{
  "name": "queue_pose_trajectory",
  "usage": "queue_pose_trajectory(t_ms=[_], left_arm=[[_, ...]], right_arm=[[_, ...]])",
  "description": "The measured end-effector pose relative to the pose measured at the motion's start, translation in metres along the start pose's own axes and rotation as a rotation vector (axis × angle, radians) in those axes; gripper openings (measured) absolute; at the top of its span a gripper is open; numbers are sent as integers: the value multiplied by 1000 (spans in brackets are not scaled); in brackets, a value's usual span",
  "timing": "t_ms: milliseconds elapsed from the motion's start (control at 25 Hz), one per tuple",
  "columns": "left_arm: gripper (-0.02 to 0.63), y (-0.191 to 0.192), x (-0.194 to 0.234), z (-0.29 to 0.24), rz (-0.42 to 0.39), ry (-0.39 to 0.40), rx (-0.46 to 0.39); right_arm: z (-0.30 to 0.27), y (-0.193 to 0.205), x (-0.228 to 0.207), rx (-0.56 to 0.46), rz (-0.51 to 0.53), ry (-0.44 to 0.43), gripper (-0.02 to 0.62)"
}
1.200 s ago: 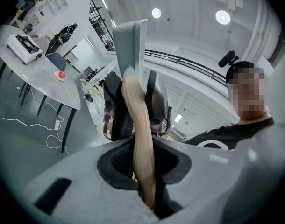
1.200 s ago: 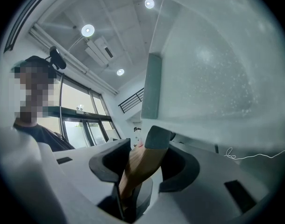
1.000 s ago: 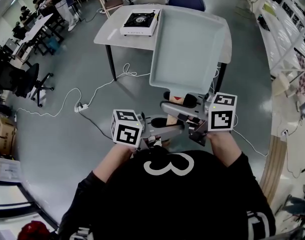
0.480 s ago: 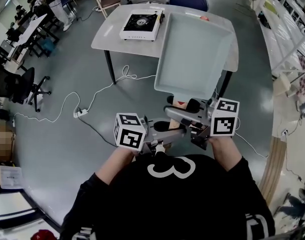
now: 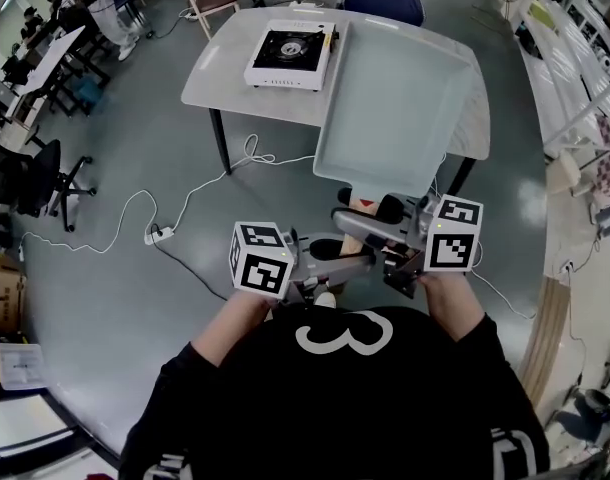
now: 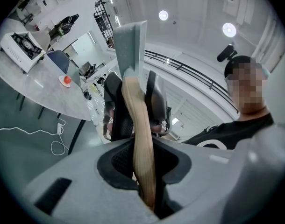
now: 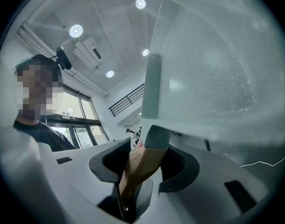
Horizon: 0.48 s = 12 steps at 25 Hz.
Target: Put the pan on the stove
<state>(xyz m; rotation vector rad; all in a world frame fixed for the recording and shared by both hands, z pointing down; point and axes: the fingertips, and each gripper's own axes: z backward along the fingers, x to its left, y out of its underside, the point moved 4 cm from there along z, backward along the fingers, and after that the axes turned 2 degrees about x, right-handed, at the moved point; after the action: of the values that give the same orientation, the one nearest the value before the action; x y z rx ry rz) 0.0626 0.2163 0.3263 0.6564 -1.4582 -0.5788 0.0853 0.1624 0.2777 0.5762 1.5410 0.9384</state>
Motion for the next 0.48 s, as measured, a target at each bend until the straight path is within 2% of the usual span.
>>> queue_pose_trajectory(t_ms=[400,480], left_arm=[[75,-24,13,31,-29,-8,7],[75,-40,13,36,-34,-15,1]], right_arm=[[-33,-18,-9,-25,32,-7,172],[-40,-34,-11,-24,40,-10,172]])
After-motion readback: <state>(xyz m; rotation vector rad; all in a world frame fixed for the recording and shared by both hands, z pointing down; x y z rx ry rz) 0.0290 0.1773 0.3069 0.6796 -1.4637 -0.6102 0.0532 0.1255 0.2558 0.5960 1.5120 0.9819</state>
